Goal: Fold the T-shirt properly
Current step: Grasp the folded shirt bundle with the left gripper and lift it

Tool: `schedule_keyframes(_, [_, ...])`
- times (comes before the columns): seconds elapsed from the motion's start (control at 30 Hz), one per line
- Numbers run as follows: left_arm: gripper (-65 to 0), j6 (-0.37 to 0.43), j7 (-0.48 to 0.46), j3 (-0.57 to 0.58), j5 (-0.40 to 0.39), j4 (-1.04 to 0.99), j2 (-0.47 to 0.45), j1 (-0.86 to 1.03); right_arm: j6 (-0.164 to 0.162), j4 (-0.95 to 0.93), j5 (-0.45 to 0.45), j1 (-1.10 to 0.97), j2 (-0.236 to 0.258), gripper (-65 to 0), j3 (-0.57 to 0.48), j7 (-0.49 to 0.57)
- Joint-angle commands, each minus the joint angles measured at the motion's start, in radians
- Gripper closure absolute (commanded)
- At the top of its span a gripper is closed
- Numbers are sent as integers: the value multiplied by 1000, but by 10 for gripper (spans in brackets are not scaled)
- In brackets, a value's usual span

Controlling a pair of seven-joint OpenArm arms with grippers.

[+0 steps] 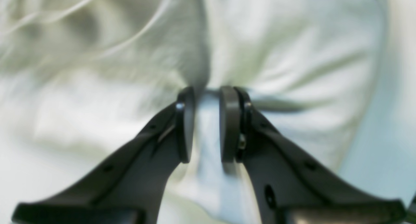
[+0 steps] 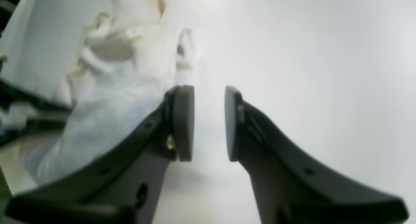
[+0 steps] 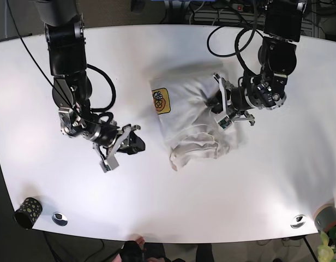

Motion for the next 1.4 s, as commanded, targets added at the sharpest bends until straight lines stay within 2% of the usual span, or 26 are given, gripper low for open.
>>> schedule_keyframes(0.0, [-121, 0, -9, -35, -12, 45, -6, -31, -4, 122, 43, -40, 41, -146, 2, -20])
schedule_keyframes(0.13, [-121, 0, -7, -73, -12, 106, -6, -33, -75, 265, 52, -175, 74, -146, 2, -32])
schedule_keyframes(0.23, [-121, 0, -7, -85, -12, 147, -6, -33, -93, 345, 51, -271, 77, -146, 2, -34])
schedule_keyframes(0.4, [-121, 4, -7, -85, -9, 174, 9, -31, -98, 391, 49, -378, 47, -146, -2, -32])
schedule_keyframes(0.53, [-128, 80, -7, -85, -5, 169, 51, -31, -96, 383, 48, -422, -2, -146, -4, -32])
schedule_keyframes(0.63, [-204, 129, -7, -79, -6, 169, 75, -31, -96, 383, 46, -438, -29, -146, -24, -32])
schedule_keyframes(0.77, [-304, 214, -7, -79, -6, 170, 126, -31, -101, 374, 46, -429, -61, -146, -111, -30])
schedule_keyframes(0.97, [-322, 283, -12, -48, -3, 164, 181, -33, -101, 331, 46, -398, -117, -144, -199, -30])
schedule_keyframes(1.2, [-324, 323, -12, -35, 19, 157, 190, -30, -101, 400, 49, -404, -114, -144, -185, -30])
schedule_keyframes(1.37, [-324, 326, -22, -8, 69, 100, 199, -28, -101, 450, 51, -430, -60, -144, -113, -30])
